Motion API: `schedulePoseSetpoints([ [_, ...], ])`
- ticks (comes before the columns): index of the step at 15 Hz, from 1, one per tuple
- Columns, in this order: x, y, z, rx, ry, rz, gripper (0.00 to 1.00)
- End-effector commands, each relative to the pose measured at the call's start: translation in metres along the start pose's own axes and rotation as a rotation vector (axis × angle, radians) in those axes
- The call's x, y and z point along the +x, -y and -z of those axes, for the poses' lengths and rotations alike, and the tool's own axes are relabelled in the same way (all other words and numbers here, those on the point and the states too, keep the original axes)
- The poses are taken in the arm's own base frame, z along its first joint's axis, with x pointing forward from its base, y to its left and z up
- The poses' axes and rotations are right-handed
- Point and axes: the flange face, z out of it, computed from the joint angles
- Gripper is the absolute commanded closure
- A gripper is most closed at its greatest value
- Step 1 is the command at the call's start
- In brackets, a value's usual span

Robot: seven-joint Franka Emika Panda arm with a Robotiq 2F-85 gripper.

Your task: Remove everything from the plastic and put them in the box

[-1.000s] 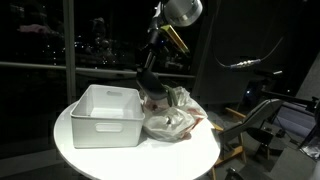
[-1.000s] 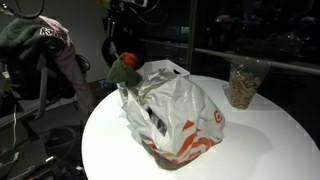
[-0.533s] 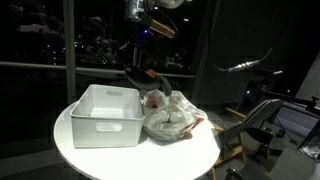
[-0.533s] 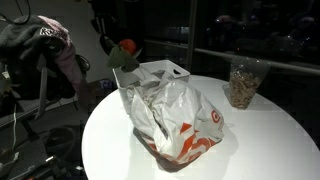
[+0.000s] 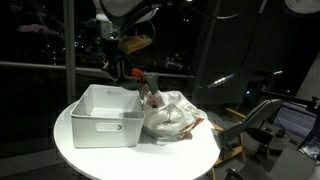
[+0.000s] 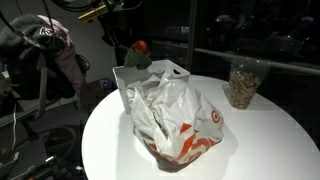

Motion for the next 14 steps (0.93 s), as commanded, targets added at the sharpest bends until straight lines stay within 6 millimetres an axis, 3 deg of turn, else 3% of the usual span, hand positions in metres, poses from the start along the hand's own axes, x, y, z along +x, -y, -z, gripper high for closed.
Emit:
schedulePoseSetpoints([
  [1, 0.037, 0.009, -0.026, -0.043, -0.009, 0.031, 0.95],
  [9, 0.059, 0.046, -0.123, -0.039, 0.113, 0.107, 0.95],
  [11, 0.060, 0.051, -0.138, -0.031, 0.133, 0.116, 0.95],
  [12, 0.061, 0.053, -0.141, -0.027, 0.136, 0.116, 0.87],
  [13, 0.062, 0.053, -0.141, -0.022, 0.135, 0.112, 0.64],
  [14, 0.062, 0.054, -0.140, -0.021, 0.134, 0.110, 0.62],
])
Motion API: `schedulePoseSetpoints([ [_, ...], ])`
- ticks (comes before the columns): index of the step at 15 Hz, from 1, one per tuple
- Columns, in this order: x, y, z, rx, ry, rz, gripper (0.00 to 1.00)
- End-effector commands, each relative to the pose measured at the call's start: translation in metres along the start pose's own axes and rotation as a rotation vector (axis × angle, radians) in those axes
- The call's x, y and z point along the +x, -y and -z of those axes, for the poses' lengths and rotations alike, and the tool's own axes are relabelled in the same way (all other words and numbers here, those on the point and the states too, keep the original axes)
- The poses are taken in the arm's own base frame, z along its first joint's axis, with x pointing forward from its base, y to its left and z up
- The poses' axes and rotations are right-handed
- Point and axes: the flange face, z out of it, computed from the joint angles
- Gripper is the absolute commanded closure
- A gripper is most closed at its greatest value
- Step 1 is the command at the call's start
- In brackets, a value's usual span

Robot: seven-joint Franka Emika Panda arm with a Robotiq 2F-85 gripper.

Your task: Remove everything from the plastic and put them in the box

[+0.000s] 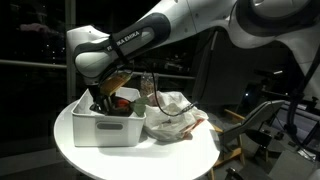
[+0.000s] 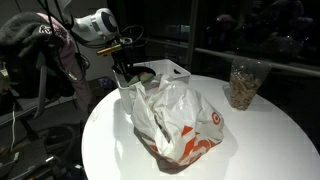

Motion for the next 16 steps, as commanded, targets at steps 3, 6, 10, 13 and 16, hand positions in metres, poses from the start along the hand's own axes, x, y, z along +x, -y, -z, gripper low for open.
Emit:
schedulePoseSetpoints([
  [3, 0.006, -0.005, 0.030, 0.017, -0.016, -0.015, 0.47],
  [6, 0.000, -0.017, 0.060, 0.045, -0.032, -0.049, 0.25],
  [10, -0.017, -0.060, 0.097, 0.112, -0.059, -0.196, 0.00],
  [13, -0.050, -0.118, 0.109, 0.223, -0.041, -0.330, 0.00],
  [16, -0.091, -0.178, 0.104, 0.326, -0.025, -0.468, 0.00],
])
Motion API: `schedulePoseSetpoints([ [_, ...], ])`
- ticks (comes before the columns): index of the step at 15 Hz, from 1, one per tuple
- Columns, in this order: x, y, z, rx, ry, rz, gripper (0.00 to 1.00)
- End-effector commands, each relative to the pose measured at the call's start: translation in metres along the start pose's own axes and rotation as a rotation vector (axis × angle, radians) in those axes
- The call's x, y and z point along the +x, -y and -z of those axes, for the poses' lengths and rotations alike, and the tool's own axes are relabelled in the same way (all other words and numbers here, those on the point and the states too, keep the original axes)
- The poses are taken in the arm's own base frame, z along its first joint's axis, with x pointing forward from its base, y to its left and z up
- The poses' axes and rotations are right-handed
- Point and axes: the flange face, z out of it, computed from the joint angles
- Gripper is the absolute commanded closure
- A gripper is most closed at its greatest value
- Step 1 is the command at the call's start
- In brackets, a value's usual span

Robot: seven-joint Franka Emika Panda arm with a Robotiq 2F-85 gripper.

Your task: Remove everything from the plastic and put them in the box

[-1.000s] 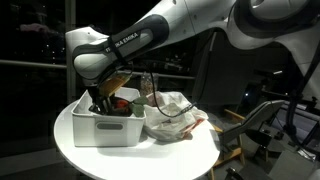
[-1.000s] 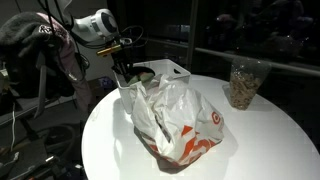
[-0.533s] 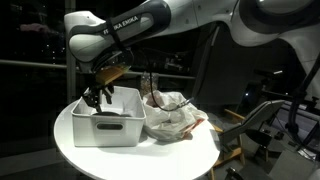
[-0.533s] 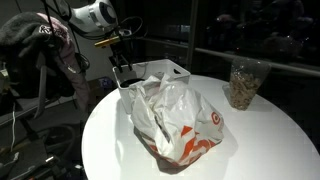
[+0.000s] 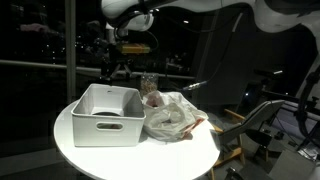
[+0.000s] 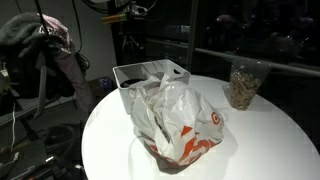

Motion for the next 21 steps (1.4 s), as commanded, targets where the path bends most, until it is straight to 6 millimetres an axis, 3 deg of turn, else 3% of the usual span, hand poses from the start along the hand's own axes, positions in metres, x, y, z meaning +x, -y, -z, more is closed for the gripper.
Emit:
schedulePoseSetpoints([
  [1, -0.035, -0.078, 0.014, 0.121, 0.032, -0.170, 0.00],
  [3, -0.054, -0.114, -0.002, 0.197, 0.071, -0.264, 0.00],
  [5, -0.070, -0.134, -0.031, 0.280, 0.128, -0.348, 0.00],
  [9, -0.095, -0.145, -0.090, 0.444, 0.188, -0.455, 0.00],
  [12, -0.101, -0.156, -0.123, 0.409, 0.100, -0.498, 0.00],
  [14, -0.108, -0.170, -0.133, 0.412, 0.054, -0.549, 0.00],
  [21, -0.140, -0.233, -0.134, 0.470, -0.050, -0.685, 0.00],
])
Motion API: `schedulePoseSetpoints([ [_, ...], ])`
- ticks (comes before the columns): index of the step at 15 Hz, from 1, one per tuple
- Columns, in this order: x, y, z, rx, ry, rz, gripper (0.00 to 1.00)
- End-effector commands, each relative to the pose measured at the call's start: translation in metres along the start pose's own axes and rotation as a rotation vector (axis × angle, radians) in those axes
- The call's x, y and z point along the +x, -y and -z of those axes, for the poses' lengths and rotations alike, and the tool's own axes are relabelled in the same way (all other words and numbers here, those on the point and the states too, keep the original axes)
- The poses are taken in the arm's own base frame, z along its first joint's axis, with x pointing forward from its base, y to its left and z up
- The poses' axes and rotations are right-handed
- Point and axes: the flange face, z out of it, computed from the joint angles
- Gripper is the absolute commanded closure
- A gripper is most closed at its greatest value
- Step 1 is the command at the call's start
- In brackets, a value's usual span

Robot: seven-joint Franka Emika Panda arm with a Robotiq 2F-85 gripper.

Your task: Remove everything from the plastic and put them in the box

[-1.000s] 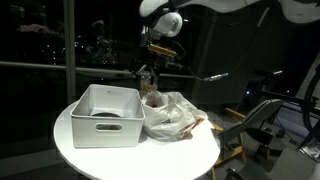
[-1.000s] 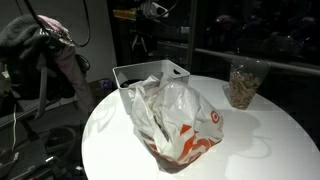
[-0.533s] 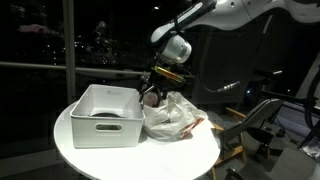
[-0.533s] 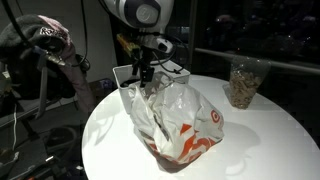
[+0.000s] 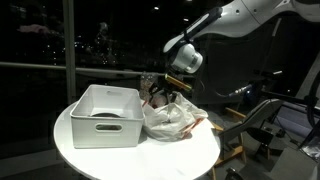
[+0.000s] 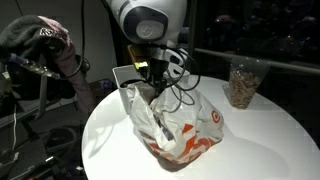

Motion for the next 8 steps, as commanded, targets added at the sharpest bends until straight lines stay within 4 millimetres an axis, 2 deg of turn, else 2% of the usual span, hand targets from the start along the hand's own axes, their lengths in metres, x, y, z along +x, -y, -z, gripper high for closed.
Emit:
schedulePoseSetpoints([
  [1, -0.007, -0.025, 0.021, 0.049, -0.042, -0.028, 0.00],
  [3, -0.003, -0.037, 0.020, 0.040, -0.044, -0.045, 0.00],
  [6, 0.000, -0.051, 0.007, 0.011, -0.028, -0.073, 0.00],
  [8, -0.004, -0.053, -0.001, 0.013, -0.013, -0.079, 0.00],
])
